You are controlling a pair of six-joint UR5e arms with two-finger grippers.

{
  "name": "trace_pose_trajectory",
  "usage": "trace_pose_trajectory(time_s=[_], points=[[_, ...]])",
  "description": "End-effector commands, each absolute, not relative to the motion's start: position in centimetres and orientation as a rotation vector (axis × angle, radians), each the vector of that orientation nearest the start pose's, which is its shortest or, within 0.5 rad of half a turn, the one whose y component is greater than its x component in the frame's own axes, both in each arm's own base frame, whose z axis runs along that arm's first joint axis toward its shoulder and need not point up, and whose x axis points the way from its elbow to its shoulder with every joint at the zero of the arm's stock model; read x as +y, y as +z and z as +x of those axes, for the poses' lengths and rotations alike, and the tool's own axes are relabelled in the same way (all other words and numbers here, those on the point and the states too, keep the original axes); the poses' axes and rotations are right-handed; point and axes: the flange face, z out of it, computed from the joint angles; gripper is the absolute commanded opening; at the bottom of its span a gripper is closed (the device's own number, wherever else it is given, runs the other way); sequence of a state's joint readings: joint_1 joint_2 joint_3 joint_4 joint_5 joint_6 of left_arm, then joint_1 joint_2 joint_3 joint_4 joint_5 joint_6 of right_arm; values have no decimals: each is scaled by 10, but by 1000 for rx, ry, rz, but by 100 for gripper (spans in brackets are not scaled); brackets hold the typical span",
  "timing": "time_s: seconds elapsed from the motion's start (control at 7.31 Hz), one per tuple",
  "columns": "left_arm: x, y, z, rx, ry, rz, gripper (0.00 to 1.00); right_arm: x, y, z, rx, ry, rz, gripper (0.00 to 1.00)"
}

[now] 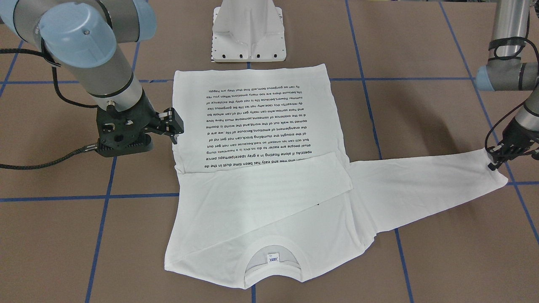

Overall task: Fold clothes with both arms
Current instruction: 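Grasp the other sleeve cuff with the left gripper and lift it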

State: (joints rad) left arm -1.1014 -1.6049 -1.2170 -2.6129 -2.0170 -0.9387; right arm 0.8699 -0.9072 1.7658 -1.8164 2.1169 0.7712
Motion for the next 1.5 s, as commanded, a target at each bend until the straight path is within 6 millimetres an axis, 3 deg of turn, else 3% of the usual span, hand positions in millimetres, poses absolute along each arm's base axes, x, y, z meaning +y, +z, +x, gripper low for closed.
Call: trace_pose_trajectory(time_s=[0.0, 0.14, 0.27, 0.41, 0.55, 0.82, 0.96, 1.09, 1.37], points=[[-509, 691, 158, 815, -275, 286, 0, -553, 217, -348, -787, -99, 93, 100], [-511, 674, 161, 843, -281, 281, 0, -552, 226, -343, -781, -97, 89, 100], [-516, 641, 166, 864, -284, 265, 0, -550, 233, -336, -777, -101, 92, 100], [-525, 585, 174, 870, -287, 244, 0, -550, 244, -326, -771, -110, 97, 100], [-540, 514, 196, 897, -317, 188, 0, -549, 258, -318, -759, -113, 93, 100], [-569, 358, 282, 941, -350, 101, 0, -539, 306, -293, -723, -137, 79, 100], [-569, 287, 328, 999, -357, 43, 0, -537, 326, -277, -709, -124, 63, 100], [-563, 228, 356, 1068, -378, 1, 0, -532, 351, -269, -704, -140, 29, 100], [-560, 111, 361, 1203, -384, -22, 0, -530, 364, -263, -696, -132, 14, 100]])
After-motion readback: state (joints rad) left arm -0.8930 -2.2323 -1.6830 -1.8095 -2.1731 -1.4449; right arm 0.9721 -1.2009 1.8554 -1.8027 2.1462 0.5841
